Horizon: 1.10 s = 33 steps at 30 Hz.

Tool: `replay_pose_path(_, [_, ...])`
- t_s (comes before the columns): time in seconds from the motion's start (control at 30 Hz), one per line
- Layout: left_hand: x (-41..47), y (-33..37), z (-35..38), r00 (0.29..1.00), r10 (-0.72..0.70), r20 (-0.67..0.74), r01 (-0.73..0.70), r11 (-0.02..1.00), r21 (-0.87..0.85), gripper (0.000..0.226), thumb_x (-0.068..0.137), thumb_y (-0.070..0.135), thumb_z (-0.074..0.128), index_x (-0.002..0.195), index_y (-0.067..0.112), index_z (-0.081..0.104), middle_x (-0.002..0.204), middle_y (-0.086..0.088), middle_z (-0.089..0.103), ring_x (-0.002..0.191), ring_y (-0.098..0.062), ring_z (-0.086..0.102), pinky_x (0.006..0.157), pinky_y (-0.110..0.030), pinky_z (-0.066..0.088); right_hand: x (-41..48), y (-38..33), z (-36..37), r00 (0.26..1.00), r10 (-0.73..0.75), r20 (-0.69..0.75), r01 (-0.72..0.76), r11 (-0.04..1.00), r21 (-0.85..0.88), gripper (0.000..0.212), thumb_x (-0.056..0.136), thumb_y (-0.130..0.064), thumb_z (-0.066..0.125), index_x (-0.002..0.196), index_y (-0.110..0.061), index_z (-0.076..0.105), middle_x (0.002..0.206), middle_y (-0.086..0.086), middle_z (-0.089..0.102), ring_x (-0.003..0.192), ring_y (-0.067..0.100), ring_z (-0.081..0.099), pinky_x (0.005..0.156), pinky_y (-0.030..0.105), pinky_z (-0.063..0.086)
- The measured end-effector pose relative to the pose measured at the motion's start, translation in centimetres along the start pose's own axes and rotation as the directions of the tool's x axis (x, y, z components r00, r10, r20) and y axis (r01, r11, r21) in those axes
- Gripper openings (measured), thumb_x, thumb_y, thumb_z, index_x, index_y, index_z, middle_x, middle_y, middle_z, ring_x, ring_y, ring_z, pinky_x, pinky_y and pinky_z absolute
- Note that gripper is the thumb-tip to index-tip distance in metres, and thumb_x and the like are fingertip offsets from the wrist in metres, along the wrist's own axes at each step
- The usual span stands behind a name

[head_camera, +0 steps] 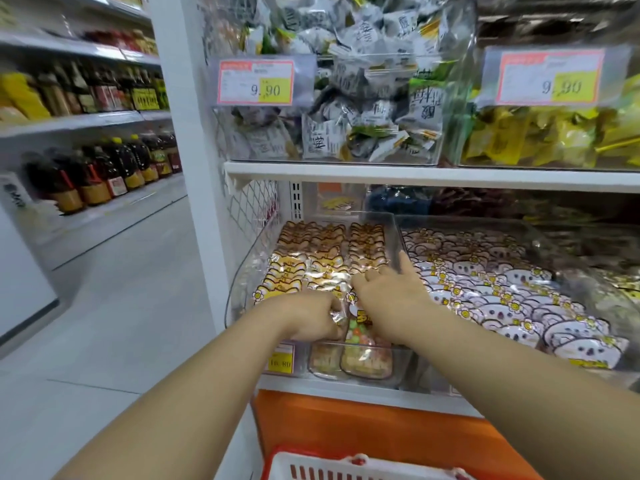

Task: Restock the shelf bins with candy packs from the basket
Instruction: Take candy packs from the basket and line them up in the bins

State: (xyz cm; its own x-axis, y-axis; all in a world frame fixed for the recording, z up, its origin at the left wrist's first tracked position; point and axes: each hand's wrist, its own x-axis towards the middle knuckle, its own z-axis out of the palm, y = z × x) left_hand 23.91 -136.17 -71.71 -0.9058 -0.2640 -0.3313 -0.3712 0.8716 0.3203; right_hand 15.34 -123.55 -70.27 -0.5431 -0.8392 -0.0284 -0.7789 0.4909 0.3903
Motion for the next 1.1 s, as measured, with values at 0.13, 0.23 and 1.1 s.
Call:
replay_pose_path(0.13, [0.6,-0.6,-0.2,0.988,0.021,-0.156,-0.02,1.0,0.008,0.03,0.093,0.021,0.065,0.123,0.018,0.067,0.115,-0.01,0.07,0.103,-0.027,0.064,0.074,-0.025,0.043,-1.3,-0.7,-0.7,0.959,-0.104,-0.264,0.115,0.993,0.027,0.054,0.089,-0.02,0.062,0.139,-0.018,0.042,0.138,0.006,0.045,0.128,0.028,0.041,0.104,0.044,0.032])
replay_pose_path(0.23, [1.1,-1.4,-0.2,0.911,0.078,-0.404,0.027,0.969,0.247,0.029,0.09,0.026,0.065,0.118,0.025,0.063,0.117,-0.007,0.065,0.11,-0.029,0.062,0.084,-0.036,0.052,-2.4,-1.1,-0.8,0.917,-0.181,-0.355,0.261,0.946,0.193,0.026,0.093,-0.02,0.056,0.119,-0.019,0.055,0.117,0.002,0.054,0.113,0.025,0.054,0.083,0.038,0.047])
replay_pose_path(1.1, [2.5,-2.2,0.2,0.976,0.041,-0.213,0.04,0.931,0.364,0.044,0.083,0.04,0.073,0.106,0.025,0.038,0.138,-0.011,0.046,0.139,-0.033,0.023,0.119,-0.064,0.001,-0.8,-1.5,-0.5,0.895,-0.328,0.302,0.224,0.917,0.33,0.044,0.107,-0.024,0.023,0.143,-0.018,0.047,0.145,0.005,0.048,0.13,0.03,0.045,0.102,0.04,0.042])
